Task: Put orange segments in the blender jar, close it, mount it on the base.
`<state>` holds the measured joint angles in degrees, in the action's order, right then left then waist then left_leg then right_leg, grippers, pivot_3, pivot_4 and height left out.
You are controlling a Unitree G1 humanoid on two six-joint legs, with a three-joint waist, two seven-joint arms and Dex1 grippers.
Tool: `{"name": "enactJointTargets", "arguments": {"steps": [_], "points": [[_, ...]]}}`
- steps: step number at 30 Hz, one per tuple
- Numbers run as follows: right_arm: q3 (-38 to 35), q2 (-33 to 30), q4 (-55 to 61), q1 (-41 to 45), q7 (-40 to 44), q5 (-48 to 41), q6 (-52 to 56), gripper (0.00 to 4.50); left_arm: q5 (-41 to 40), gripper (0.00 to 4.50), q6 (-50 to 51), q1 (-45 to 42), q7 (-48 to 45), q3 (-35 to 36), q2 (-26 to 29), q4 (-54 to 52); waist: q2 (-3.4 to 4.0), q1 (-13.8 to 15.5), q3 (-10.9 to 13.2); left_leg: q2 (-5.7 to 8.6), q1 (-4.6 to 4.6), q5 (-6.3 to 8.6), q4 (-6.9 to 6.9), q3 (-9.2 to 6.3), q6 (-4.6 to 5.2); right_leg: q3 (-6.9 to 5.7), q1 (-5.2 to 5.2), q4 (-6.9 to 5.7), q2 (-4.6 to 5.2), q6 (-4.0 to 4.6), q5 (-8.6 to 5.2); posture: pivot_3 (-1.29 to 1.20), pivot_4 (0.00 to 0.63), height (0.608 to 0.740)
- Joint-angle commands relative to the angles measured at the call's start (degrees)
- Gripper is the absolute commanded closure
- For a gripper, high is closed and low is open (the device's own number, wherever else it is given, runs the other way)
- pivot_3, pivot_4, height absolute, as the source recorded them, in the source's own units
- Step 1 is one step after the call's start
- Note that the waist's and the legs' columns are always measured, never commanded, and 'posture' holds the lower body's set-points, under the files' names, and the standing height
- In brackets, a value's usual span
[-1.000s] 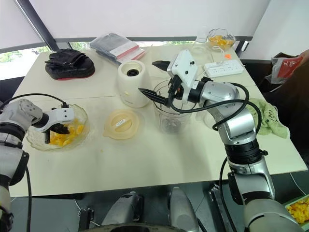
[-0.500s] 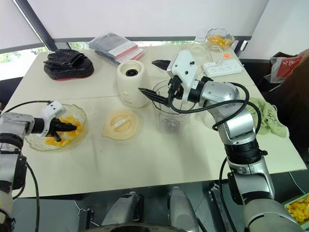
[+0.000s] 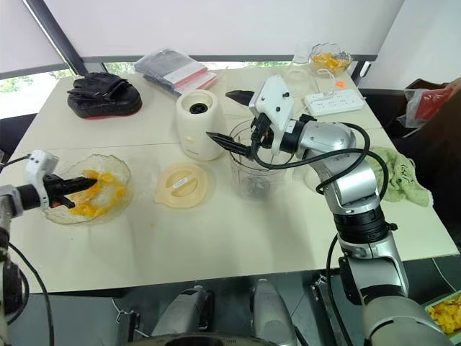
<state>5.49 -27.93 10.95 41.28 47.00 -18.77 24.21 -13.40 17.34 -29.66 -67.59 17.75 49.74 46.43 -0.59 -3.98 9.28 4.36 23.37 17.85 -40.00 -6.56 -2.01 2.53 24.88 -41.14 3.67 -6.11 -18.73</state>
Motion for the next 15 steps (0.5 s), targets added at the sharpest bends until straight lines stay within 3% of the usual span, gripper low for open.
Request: {"name": "enactJointTargets", "arguments": {"steps": [1, 6, 15], "points": [[-0.3, 0.2, 0.8, 1.7, 0.4, 0.0, -1.6, 0.0, -7.6, 4.43, 6.7, 3.5, 2.8, 6.1, -0.8, -11.9, 0.0, 0.0, 0.0, 0.0, 0.0, 0.0, 0.0, 0.0, 0.0, 0.01, 0.0, 0.0, 0.0, 0.0, 0.0, 0.0, 0.15, 0.74], [-0.1, 0.2, 0.3, 1.9, 0.8, 0.2, -2.1, 0.0, -19.3, 4.43, 18.2, 8.6, 10.1, 14.2, -5.7, -30.7, -0.02, 0.2, 0.0, -0.01, 0.0, 0.0, -0.02, -0.01, 0.0, 0.01, -0.04, 0.03, 0.01, 0.0, 0.0, 0.0, 0.15, 0.74], [-0.5, -0.4, 0.7, 1.7, 0.7, 0.4, -1.6, 0.0, -26.9, 4.43, 21.3, 5.2, 16.7, 15.7, -6.7, -39.6, -0.02, 0.3, 0.0, -0.01, -0.01, 0.0, -0.01, 0.0, 0.0, 0.01, -0.05, 0.05, 0.0, 0.0, 0.0, 0.0, 0.15, 0.74]]}}
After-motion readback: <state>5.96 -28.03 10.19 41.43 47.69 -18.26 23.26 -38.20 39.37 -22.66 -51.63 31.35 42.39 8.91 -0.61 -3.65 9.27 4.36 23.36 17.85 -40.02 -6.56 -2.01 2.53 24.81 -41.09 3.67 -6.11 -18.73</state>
